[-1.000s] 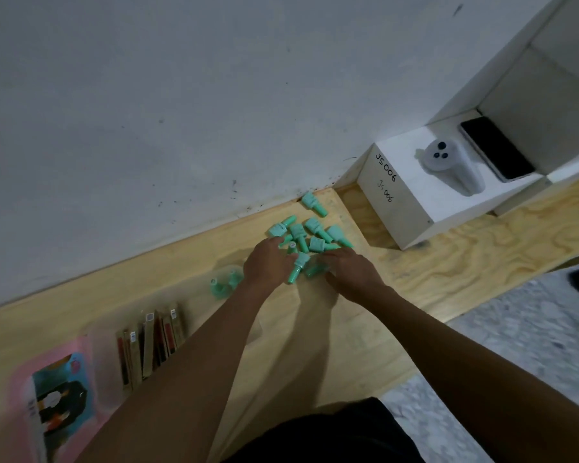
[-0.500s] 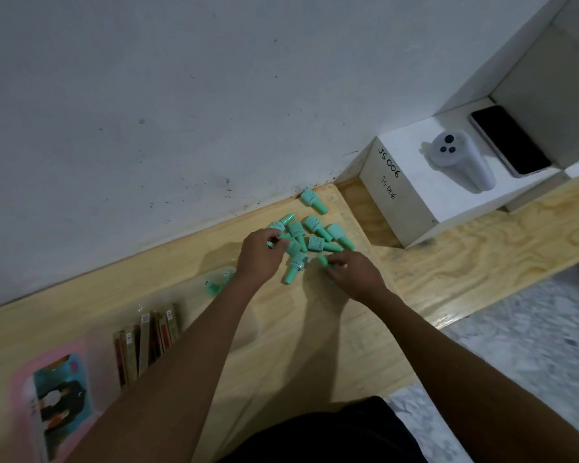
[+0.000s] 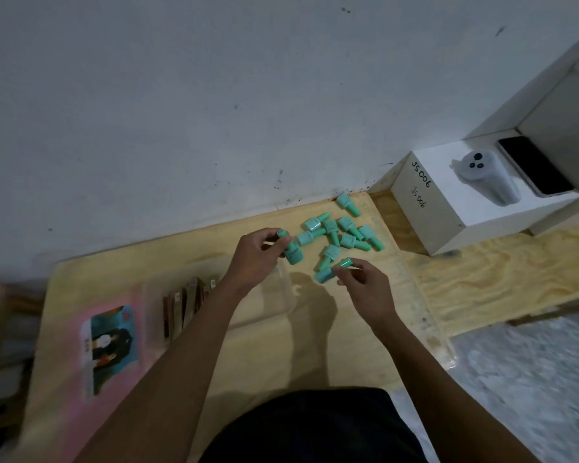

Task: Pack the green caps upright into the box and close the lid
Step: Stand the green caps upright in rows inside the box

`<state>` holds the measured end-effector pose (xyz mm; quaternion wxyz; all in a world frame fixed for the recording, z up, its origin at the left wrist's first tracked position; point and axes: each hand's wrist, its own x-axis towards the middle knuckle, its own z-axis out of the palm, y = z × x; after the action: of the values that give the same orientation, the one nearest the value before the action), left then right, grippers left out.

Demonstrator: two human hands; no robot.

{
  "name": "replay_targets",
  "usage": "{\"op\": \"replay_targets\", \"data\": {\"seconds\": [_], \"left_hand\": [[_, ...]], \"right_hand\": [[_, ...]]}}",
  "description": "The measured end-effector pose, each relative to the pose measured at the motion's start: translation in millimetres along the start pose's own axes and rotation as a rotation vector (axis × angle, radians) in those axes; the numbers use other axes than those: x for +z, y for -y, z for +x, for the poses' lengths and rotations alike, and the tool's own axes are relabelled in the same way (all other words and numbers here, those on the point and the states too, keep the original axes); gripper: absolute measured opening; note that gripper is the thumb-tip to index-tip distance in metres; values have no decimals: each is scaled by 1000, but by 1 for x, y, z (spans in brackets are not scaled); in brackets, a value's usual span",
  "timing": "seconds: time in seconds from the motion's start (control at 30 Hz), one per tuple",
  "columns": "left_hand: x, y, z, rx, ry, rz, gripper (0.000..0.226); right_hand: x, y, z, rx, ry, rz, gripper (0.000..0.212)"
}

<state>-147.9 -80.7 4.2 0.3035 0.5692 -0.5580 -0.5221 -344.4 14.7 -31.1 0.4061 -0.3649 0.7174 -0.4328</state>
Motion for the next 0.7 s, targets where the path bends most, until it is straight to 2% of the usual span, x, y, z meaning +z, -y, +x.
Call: {"op": "replay_targets", "data": {"seconds": [0.13,0.23,0.33,0.47,0.7], "left_hand": [[-27,10,-17,58,-69,27,20],[-44,17,-25,129,-127,97,19],[-54,28,-29,175,-172,156,19],[-57,46,-30,134,-175,193,20],[-48,67,-24,110,-161,255,21]], "right_hand": [[29,18,-6,-103,-10,-149,46],[53,26,-6,-218,2,-296,35],[75,28,-4,-321,12,-453,34],[97,32,6,-461,-17,-560,30],[115,23,19,-375,-49,-580,31]]}}
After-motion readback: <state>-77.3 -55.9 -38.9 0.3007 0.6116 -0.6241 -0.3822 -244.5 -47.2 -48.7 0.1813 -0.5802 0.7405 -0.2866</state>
